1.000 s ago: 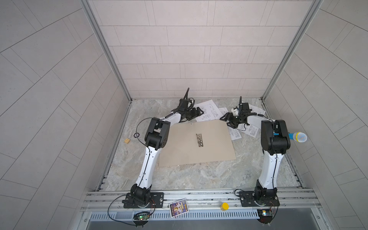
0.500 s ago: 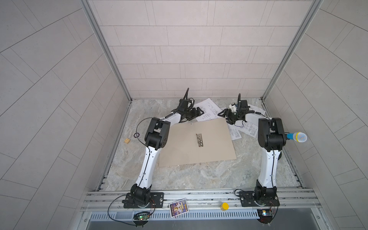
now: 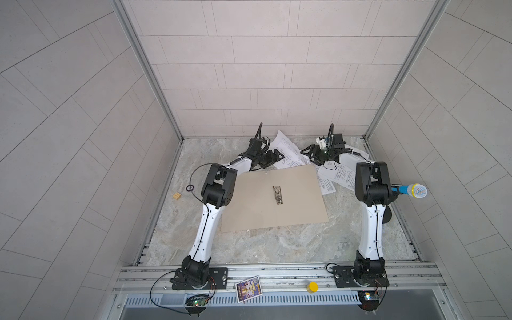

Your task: Put the files into the folder

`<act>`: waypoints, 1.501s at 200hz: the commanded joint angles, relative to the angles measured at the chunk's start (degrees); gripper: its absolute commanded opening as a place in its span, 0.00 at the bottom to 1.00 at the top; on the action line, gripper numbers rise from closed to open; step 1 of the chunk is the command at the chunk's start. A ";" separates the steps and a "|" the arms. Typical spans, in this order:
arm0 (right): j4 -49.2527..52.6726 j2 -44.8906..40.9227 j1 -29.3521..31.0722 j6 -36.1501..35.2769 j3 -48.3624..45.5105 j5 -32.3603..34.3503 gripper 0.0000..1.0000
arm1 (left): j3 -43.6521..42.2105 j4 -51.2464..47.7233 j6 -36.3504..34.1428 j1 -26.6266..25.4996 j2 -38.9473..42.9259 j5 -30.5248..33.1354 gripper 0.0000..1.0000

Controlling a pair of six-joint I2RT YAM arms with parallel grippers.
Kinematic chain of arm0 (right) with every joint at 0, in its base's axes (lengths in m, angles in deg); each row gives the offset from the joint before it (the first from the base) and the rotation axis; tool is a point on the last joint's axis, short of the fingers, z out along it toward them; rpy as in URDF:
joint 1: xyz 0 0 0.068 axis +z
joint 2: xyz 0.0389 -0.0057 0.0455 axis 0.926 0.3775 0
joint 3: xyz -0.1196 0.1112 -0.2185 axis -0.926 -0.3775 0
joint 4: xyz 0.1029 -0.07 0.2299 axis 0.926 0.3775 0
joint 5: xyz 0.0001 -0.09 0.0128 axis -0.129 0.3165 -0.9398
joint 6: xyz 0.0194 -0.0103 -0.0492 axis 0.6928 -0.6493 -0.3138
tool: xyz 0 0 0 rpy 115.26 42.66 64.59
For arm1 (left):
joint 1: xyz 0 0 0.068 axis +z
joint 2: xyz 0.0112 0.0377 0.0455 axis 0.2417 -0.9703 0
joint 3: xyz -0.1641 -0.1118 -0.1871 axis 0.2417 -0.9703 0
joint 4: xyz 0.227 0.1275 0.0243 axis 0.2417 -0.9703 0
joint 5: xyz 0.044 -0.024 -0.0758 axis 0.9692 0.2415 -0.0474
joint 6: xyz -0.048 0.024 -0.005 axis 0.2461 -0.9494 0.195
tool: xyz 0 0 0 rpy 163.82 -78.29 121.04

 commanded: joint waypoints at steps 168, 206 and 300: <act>23.22 8.22 3.46 -29.91 19.16 8.08 0.68 | -3.92 8.70 5.87 1.26 -1.00 -2.90 0.88; 26.68 10.80 3.43 -29.74 22.65 14.46 0.62 | -4.71 9.43 6.35 1.66 -0.63 -2.99 0.88; 21.92 7.23 3.91 -34.73 19.13 18.05 0.81 | -5.88 10.10 6.80 2.19 -0.61 -3.43 0.88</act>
